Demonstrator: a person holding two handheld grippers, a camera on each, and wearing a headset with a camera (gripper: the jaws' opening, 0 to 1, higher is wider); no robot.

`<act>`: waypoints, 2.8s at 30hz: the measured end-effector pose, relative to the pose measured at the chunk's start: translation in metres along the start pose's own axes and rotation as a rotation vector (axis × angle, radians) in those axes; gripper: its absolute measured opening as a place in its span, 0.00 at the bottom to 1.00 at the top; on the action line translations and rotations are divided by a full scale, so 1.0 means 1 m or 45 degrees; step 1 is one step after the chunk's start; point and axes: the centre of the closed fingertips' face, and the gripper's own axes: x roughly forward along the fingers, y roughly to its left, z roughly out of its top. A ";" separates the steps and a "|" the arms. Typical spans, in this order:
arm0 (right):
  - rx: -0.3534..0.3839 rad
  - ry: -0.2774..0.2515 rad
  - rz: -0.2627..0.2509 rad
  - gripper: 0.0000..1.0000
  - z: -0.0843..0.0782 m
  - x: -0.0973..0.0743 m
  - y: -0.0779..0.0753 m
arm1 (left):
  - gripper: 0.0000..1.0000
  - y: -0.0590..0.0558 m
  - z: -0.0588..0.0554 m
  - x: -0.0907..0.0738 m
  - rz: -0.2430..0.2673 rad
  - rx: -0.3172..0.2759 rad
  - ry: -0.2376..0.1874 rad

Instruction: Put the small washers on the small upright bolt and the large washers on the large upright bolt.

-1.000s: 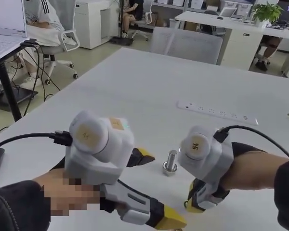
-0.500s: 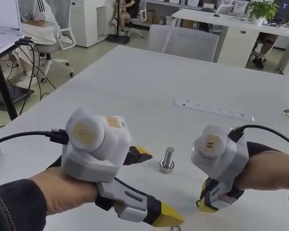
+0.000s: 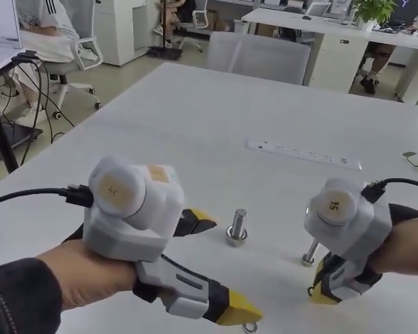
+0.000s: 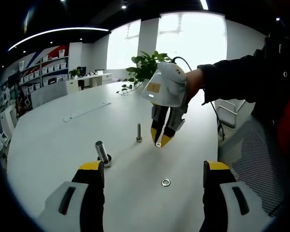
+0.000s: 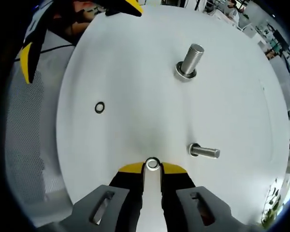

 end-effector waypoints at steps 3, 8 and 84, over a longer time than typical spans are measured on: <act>0.024 0.006 -0.009 0.13 -0.008 -0.003 -0.003 | 0.84 0.000 0.000 0.000 -0.001 0.000 0.000; 0.058 0.017 -0.020 0.13 -0.020 -0.005 -0.009 | 0.84 -0.001 0.000 0.000 -0.003 0.001 0.003; -0.091 -0.006 -0.112 0.13 0.028 -0.050 -0.057 | 0.84 0.003 0.002 0.001 0.018 -0.014 -0.003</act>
